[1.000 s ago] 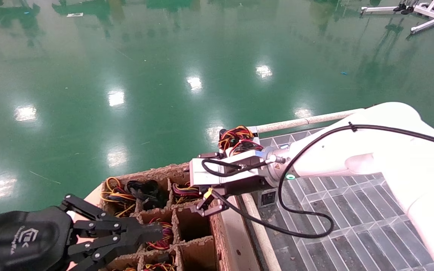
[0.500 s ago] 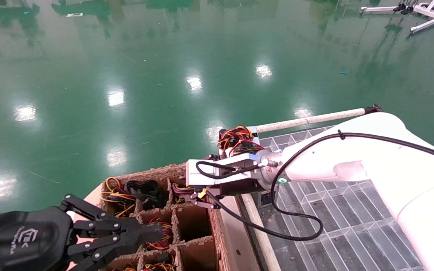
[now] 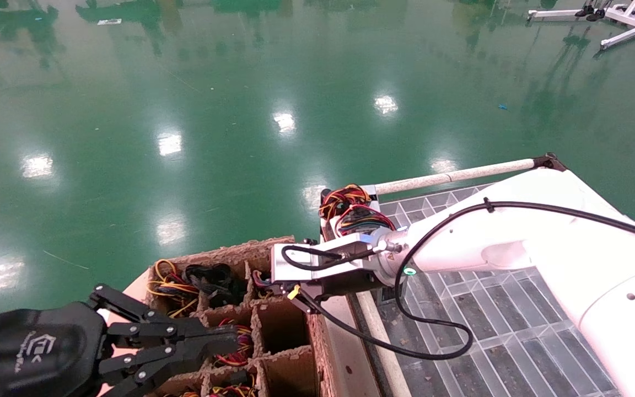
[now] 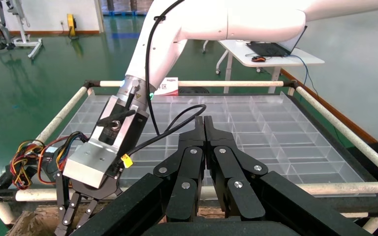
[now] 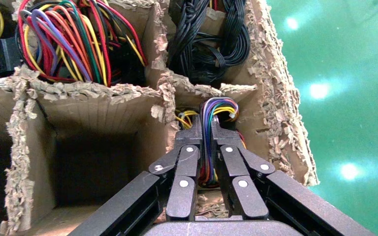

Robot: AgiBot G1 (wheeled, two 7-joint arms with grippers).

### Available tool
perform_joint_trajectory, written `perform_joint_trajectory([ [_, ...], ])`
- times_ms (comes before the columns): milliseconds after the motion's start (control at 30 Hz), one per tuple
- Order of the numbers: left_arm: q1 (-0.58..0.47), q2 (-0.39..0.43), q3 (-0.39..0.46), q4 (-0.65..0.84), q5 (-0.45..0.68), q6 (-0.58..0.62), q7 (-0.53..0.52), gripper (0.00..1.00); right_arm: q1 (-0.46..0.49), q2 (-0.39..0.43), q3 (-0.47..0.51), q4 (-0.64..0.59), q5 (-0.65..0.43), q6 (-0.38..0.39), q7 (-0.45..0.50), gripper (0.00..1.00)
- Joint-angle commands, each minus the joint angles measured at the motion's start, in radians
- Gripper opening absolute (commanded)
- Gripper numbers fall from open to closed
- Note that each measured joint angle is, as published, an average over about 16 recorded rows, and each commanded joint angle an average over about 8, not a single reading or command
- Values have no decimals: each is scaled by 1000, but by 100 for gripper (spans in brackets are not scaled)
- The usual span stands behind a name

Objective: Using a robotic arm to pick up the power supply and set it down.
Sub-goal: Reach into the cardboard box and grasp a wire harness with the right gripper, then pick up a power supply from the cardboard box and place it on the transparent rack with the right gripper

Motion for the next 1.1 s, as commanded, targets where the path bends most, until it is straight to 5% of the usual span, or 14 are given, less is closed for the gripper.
perform_joint_trajectory([
  [33,0,0,0,0,0,0,0,100,2,1,-14,1,7,1,8,0],
  [533,0,0,0,0,0,0,0,100,43,15,-37,-25,95,-18,7,0],
  [1100,0,0,1,0,0,0,0,100,131,122,59,68,224,-43,-25,0],
])
